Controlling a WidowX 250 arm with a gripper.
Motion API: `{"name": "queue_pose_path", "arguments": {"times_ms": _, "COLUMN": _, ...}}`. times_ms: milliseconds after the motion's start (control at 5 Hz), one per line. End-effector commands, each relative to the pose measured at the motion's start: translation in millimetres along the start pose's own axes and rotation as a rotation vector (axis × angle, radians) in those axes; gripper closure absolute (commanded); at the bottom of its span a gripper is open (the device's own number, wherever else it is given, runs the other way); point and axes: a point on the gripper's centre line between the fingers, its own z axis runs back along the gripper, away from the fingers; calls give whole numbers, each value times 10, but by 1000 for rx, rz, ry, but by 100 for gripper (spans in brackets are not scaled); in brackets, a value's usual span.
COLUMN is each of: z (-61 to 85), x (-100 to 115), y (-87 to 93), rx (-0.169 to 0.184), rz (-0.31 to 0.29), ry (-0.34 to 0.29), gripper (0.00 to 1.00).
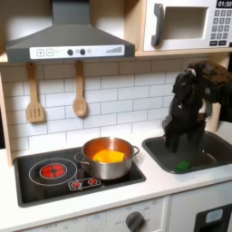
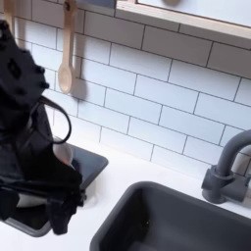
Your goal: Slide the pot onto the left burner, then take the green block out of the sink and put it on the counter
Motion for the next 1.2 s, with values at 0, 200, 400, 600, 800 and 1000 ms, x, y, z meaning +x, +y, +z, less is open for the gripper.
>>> {"name": "queue_pose_path", "arguments": {"times_ms": 0, "z": 22, "x": 248, "y": 49, "rx": -8, "rz": 30, "ry": -56, "gripper": 0}}
{"name": "queue_pose_path", "arguments": {"times_ms": 200, "z": 41, "x": 427, "y": 159, "rx": -17, "rz": 62, "ry": -98, "gripper": 0}}
{"name": "queue_pose_path", "arguments": {"times_ms": 400, "z": 109, "x": 586, "y": 269, "rx": -5, "rz": 107, "ry": -163, "gripper": 0}}
{"name": "queue_pose_path", "arguments": {"times_ms": 600, "z": 200, "x": 665, "y": 321, "rx": -8, "rz": 122, "ry": -226, "gripper": 74}}
{"name": "queue_pose_path", "arguments": {"times_ms": 800, "z": 264, "x": 759, "y": 381, "rx": -20, "rz": 127, "ry": -290, "gripper": 100}}
{"name": "queue_pose_path", "arguments": {"times_ms": 1000, "z": 279, "x": 825, "y": 426, "rx": -33, "rz": 135, "ry": -323, "gripper": 100}}
